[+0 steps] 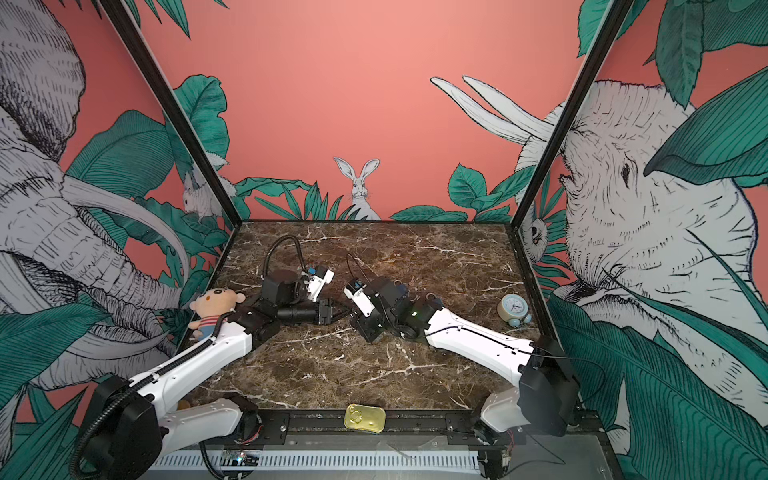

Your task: Lock with the key

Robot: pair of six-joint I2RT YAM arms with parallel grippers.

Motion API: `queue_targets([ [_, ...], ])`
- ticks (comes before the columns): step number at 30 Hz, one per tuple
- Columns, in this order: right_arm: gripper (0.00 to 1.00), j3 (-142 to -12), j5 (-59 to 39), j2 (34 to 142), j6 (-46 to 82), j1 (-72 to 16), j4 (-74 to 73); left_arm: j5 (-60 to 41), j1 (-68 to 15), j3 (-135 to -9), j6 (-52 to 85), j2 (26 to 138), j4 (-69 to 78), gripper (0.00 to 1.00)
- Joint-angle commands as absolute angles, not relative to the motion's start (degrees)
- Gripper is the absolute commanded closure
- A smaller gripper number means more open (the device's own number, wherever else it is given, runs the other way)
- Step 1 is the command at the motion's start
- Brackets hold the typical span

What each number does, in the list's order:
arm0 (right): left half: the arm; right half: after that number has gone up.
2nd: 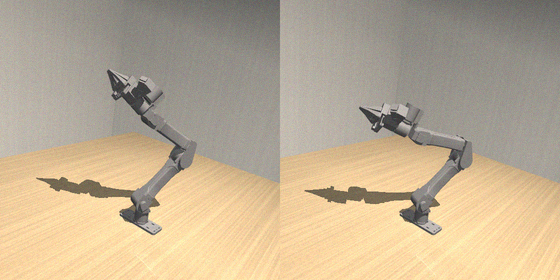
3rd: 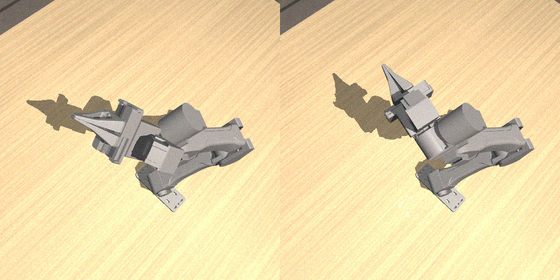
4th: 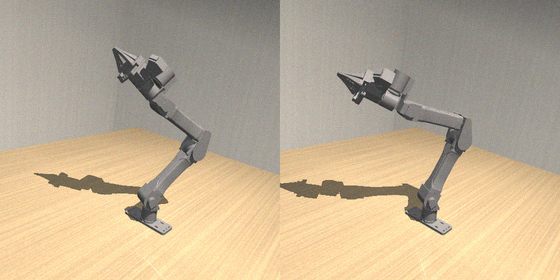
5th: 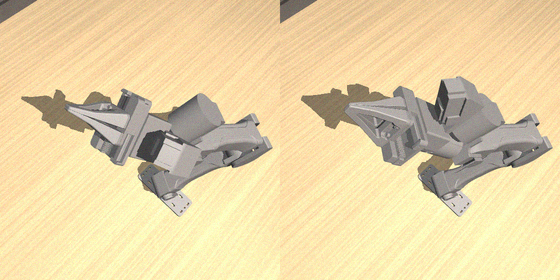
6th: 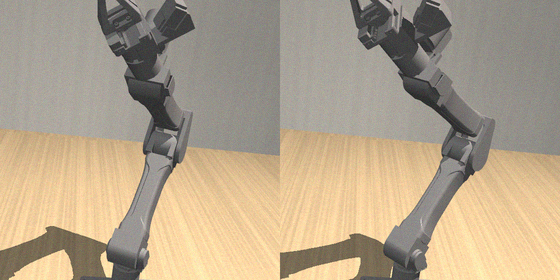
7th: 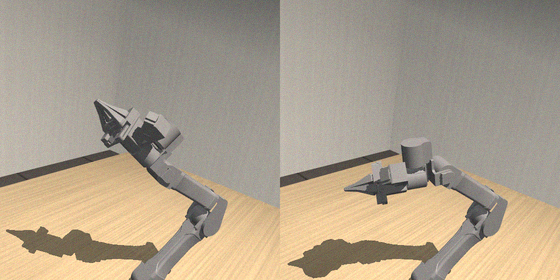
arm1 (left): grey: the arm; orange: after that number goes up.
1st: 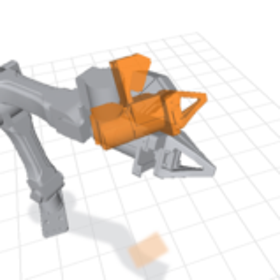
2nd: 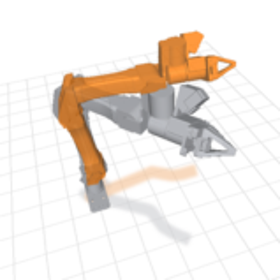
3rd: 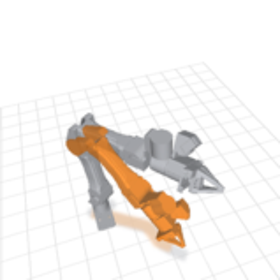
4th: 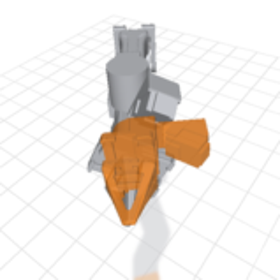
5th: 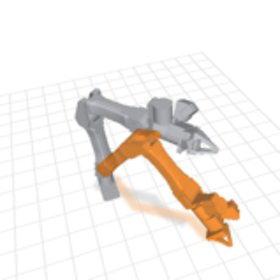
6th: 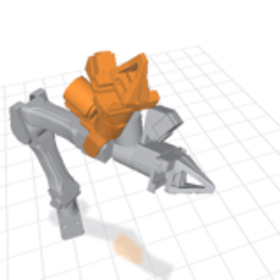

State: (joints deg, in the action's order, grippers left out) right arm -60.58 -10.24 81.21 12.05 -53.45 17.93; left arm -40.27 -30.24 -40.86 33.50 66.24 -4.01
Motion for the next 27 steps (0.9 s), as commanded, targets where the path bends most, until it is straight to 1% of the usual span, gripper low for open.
queue_targets([
  [1,0.84,-62.4,-9.1,80.8,12.3,-53.2,16.8,-40.6,-30.4,-42.4,33.5,65.4,-6.2,0.61],
  [27,0.84,-63.5,-8.3,81.9,11.3,-54.1,17.7,-40.8,-32.2,-45.6,36.6,72.7,-1.3,0.62],
])
